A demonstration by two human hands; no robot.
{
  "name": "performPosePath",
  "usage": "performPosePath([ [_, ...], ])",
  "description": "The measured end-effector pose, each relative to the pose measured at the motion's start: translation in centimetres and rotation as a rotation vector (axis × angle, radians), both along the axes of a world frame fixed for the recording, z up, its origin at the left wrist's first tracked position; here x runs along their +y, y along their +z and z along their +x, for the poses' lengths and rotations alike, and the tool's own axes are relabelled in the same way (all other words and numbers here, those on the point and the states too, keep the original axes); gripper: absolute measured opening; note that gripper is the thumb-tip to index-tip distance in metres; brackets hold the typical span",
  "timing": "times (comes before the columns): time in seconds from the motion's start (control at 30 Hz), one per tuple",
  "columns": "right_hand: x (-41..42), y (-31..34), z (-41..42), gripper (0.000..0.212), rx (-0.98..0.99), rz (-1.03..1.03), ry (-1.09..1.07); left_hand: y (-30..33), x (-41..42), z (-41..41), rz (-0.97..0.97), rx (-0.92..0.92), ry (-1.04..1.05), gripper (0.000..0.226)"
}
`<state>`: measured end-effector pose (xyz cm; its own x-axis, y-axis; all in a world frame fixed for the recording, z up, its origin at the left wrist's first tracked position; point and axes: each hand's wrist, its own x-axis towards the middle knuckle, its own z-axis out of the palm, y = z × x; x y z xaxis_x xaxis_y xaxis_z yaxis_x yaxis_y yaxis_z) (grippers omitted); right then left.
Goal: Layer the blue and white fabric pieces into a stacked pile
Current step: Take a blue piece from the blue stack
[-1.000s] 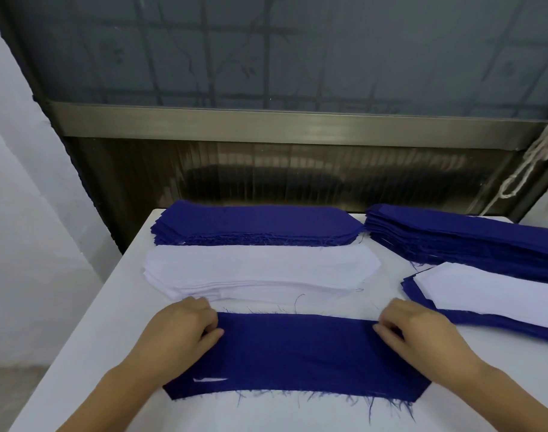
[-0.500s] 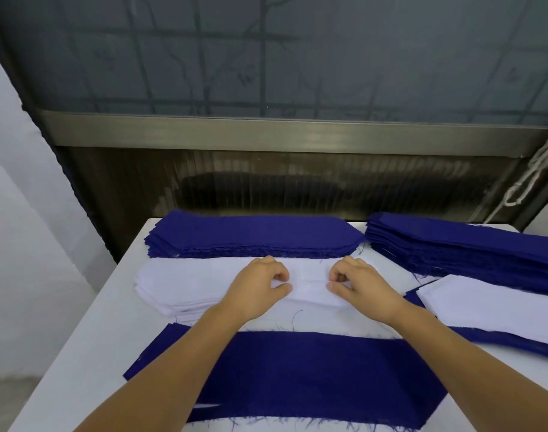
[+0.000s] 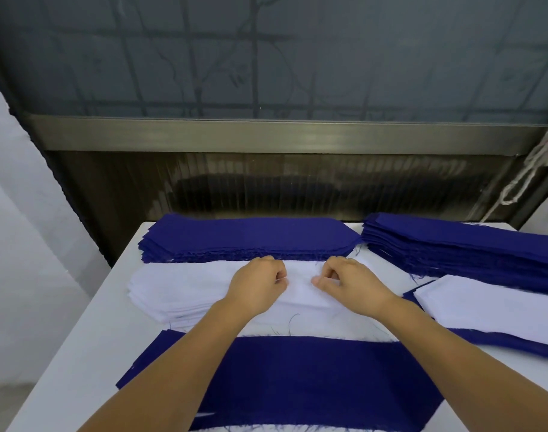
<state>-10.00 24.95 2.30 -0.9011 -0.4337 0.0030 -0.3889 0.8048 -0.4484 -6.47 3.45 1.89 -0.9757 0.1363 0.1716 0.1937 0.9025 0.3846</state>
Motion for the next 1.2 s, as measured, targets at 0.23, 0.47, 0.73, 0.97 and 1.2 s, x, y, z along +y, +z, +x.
performPosePath([
  [0.23,0.1,-0.5,0.6,0.006,0.143,-0.001,0.028,-0.4,-3.3,1.0,-0.094,0.094,0.032,0.01],
  [0.47,1.1,-0.2,0.7,0.015,0.115,-0.027,0.071,0.0,-12.6,4.2,-0.167,0.081,0.273,0.008],
  [0.73,5.8,1.3,5.7,0.008,0.025,0.008,0.101,1.5,-14.6,9.7,-0.137,-0.042,0.092,0.022],
  [0.97,10.8,2.6,10.2,0.022,-0.483,0.008,0.117,2.8,-12.1,12.7,0.167,-0.501,-0.156,0.012],
  [1.2,10.2,3.0,9.9,0.02,0.081,-0.251,-0.117,4.0,-10.7,11.2,0.23,0.026,0.056,0.021],
])
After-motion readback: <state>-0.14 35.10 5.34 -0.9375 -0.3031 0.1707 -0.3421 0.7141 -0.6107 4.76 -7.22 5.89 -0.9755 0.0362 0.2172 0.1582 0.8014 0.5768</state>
